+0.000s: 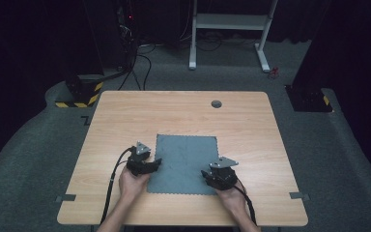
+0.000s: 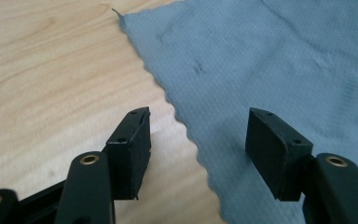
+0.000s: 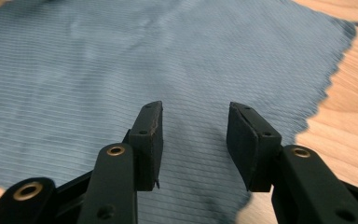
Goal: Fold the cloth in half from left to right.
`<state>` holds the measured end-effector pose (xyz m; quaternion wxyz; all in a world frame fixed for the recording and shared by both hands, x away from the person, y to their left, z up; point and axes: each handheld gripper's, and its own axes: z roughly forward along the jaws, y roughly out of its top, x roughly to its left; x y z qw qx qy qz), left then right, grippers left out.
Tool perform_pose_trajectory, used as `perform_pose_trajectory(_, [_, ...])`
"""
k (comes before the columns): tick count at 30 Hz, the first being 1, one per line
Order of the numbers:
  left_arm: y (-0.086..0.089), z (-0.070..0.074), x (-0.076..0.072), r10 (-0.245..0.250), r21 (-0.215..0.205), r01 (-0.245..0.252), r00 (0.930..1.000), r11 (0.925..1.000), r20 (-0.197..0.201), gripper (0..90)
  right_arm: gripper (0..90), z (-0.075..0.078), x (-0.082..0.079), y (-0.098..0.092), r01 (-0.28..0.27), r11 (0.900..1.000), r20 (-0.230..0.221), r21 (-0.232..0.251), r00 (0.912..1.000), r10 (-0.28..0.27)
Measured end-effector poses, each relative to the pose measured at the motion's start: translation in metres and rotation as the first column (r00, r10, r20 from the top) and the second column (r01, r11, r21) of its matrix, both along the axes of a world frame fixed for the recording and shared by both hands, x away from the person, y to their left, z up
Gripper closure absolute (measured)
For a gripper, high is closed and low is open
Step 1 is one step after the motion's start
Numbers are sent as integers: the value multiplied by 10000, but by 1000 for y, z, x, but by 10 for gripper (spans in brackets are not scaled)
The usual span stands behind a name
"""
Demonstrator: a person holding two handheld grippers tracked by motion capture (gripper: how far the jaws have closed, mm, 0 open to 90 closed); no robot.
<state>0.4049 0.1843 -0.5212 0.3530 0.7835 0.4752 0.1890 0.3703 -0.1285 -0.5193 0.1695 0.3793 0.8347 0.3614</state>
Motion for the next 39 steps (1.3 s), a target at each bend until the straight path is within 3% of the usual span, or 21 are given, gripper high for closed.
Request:
perform_pose_trajectory(4, [-3,1,9,147,412,-148,9999,9990,23,413,563,3,-2,6,-222,9996,131,-160,9997,224])
perform_pose_trajectory(7, [-5,2,8,-157,1160,103,9988,9932,453,421,573,6,-6,14,-554,9985,115,-26,9984,555])
perform_pose_trajectory(10, [-3,2,8,-229,1364,159,9985,9905,505,432,579,6,-10,22,-891,9960,121,-39,9960,891])
perform_pose_trajectory(12, [2,3,10,-92,1108,59,9995,9938,297,423,578,6,-11,29,-1116,9937,180,12,9936,1116])
perform_pose_trajectory(17, [10,6,18,42,1177,-47,10000,9930,52,421,562,5,-16,48,-1541,9876,-21,299,9880,1542])
perform_pose_trajectory(21, [11,13,32,122,599,-118,9999,9981,-58,423,563,6,-18,64,-1942,9796,108,524,9810,1939])
perform_pose_trajectory(25, [7,12,49,183,579,-167,9995,9982,-272,432,577,4,-21,81,-2268,9718,72,645,9739,2268])
perform_pose_trajectory(27, [4,9,59,228,855,-183,9984,9962,-523,424,593,3,-24,89,-2556,9647,82,635,9668,2556])
perform_pose_trajectory(32, [0,5,75,556,444,-534,9972,9976,-502,435,639,3,-29,105,-2988,9508,202,819,9543,2981])
perform_pose_trajectory(35, [-2,6,79,570,584,-541,9972,9968,-491,438,645,2,-32,113,-3196,9441,111,807,9474,3198])
perform_pose_trajectory(36, [-4,6,81,579,671,-542,9968,9963,-550,437,645,1,-36,123,-3441,9362,55,719,9387,3447])
perform_pose_trajectory(39, [-4,6,85,590,627,-556,9968,9965,-536,440,634,-3,-39,139,-3736,9259,58,567,9275,3739])
